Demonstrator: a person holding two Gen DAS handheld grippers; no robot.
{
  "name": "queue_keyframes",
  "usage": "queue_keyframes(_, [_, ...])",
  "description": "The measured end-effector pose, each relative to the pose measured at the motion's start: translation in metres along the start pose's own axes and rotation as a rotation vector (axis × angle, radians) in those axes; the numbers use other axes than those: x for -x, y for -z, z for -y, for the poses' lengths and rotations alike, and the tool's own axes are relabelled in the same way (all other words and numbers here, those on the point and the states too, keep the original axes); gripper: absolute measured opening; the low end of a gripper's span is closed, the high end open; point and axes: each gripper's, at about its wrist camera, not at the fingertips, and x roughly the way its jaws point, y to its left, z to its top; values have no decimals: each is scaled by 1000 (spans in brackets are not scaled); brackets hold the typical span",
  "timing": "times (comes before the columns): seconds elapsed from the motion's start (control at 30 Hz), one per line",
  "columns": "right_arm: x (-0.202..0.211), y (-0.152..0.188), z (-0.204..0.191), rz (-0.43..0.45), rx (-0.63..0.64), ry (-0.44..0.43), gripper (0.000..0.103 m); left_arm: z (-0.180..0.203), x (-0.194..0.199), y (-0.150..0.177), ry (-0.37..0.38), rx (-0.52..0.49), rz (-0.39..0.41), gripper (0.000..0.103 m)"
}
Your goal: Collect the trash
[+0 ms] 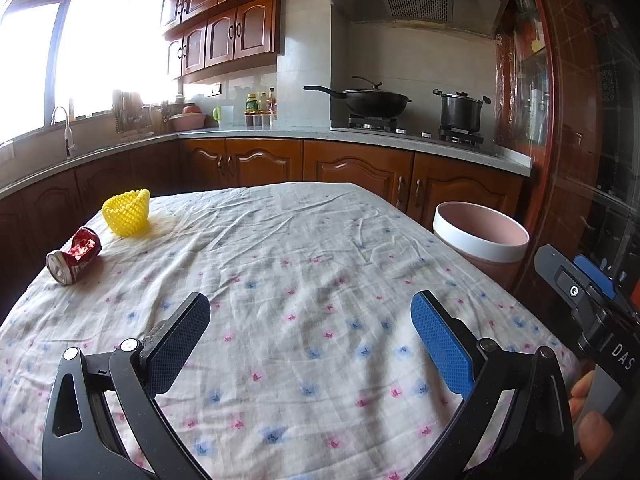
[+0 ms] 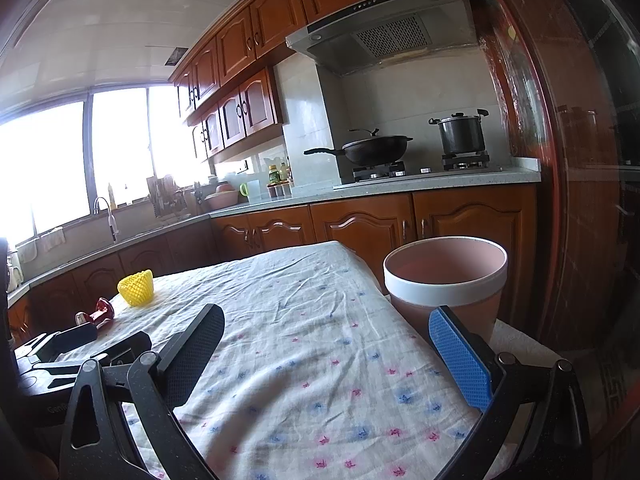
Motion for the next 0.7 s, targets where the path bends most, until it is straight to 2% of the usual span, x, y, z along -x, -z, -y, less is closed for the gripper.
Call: queue_keyframes(0.7, [-3, -3, -1, -14, -4, -10, 103, -6, -11, -4, 5, -2, -40, 103])
